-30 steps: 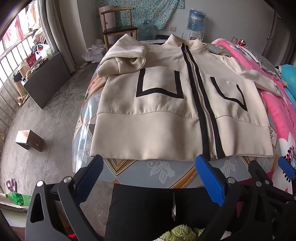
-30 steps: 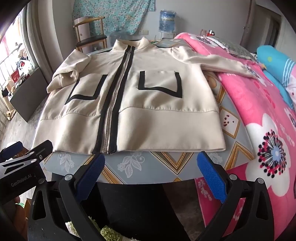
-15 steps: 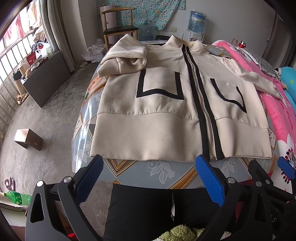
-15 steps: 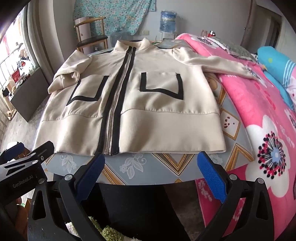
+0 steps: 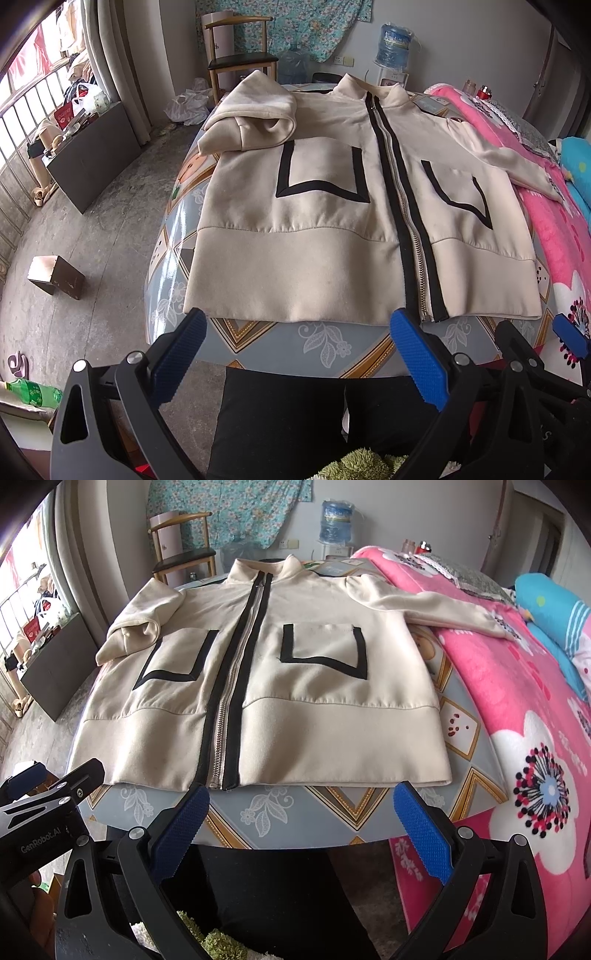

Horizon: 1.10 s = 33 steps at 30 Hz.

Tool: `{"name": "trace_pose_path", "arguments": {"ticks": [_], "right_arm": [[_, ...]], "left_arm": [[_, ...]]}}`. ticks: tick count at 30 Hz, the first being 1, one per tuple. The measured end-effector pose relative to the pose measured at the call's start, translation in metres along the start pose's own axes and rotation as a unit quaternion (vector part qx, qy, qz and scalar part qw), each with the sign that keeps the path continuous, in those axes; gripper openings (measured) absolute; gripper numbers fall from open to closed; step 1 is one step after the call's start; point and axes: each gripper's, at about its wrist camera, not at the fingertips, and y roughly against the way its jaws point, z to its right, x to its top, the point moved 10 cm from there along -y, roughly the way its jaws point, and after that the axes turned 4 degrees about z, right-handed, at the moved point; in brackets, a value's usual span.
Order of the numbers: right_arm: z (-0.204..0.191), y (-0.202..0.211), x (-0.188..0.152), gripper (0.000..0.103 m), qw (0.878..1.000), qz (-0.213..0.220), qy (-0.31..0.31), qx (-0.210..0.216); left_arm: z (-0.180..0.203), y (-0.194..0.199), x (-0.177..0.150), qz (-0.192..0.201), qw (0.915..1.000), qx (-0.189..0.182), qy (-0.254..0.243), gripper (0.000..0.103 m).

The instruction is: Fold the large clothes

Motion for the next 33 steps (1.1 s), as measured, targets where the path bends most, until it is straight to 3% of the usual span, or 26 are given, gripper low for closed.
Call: {"name": "trace_pose_path", "arguments": {"ticks": [33], "right_arm": [[-0.0036, -0.0018, -0.0044, 0.097, 1.000, -0.011, 0.004, 0.001]], "left_arm": [[-0.0054, -0.0005, -0.0024, -0.001, 1.0000, 0.000, -0.001, 0.098]]}}
